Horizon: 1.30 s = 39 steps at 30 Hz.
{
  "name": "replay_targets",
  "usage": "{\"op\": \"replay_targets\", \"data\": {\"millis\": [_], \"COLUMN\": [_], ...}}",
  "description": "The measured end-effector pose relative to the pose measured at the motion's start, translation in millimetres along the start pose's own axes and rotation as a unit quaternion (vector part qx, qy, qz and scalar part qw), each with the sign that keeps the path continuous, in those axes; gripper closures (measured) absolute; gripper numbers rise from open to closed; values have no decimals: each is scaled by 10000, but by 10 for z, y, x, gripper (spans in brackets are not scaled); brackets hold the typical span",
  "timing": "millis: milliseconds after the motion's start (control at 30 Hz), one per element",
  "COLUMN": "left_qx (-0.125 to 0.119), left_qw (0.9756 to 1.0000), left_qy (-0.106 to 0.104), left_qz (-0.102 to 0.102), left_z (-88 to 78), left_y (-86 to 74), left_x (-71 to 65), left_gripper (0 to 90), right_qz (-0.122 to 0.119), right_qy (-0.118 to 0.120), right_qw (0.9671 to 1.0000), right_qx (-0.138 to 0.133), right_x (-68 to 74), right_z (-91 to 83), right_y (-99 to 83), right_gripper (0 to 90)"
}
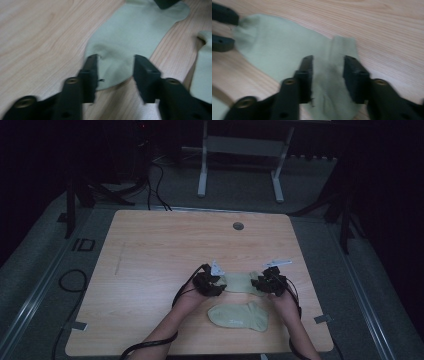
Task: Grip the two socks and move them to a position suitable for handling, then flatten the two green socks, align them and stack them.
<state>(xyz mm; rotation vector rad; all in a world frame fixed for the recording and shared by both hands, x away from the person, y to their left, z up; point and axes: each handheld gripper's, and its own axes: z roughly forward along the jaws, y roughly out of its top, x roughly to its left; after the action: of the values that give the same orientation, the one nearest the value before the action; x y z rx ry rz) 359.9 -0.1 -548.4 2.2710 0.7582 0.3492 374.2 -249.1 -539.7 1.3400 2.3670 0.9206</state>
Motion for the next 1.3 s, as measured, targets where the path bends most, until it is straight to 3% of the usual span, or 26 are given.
{"op": "replay_targets", "data": {"millis": [33,67,100,167,233,267,300,333,400,467,600,767,900,1000,1100,1300], "left_qx": [21,10,24,-26,-159,-156,-156,-143,-143,-158,-63,56,221,358,423,485], "left_qw": [10000,10000,9998,9998,9995,9992,9992,9990,9990,9984,9989,9987,9989,9982,9978,9973], "left_qy": [27,33,-55,-37,-150,-271,-271,-353,-342,-473,-422,-441,-333,-304,-356,-433], "left_qz": [2,-57,-165,-174,-248,-243,-243,-230,-231,-255,-216,-233,-256,-377,-354,-333], "left_z": [-21,-43,-102,-143,-234,-318,-318,-392,-430,-503,-614,-598,-554,-486,-456,-427], "left_y": [8,12,10,6,-4,-17,-17,-40,-56,-94,-213,-317,-402,-495,-530,-555], "left_x": [-9,-20,-30,-44,-67,-93,-93,-129,-150,-191,-317,-388,-444,-477,-484,-486], "left_gripper": [475,416,401,365,341,328,311,310,310,311,312,321,395,431,448,662], "right_qz": [-50,-207,-284,-342,-445,-429,-429,-663,-769,-875,-922,-1035,-1011,-1032,-1077,-1035], "right_qy": [5,-12,-49,-42,-15,181,181,150,99,142,261,168,89,32,22,126], "right_qw": [10000,9998,9996,9994,9990,9989,9989,9976,9969,9959,9953,9945,9944,9938,9934,9938], "right_qx": [-16,-47,-60,-68,-96,-59,-59,-146,-143,-185,-103,57,293,402,397,377], "right_x": [15,54,77,95,138,172,172,242,272,308,327,333,323,349,375,400], "right_z": [-17,-56,-79,-105,-166,-235,-235,-325,-368,-488,-593,-606,-535,-496,-488,-504], "right_y": [8,21,26,31,30,26,26,-4,-22,-97,-267,-467,-669,-745,-786,-817], "right_gripper": [486,445,415,411,420,390,390,383,388,421,470,500,555,580,608,738]}}
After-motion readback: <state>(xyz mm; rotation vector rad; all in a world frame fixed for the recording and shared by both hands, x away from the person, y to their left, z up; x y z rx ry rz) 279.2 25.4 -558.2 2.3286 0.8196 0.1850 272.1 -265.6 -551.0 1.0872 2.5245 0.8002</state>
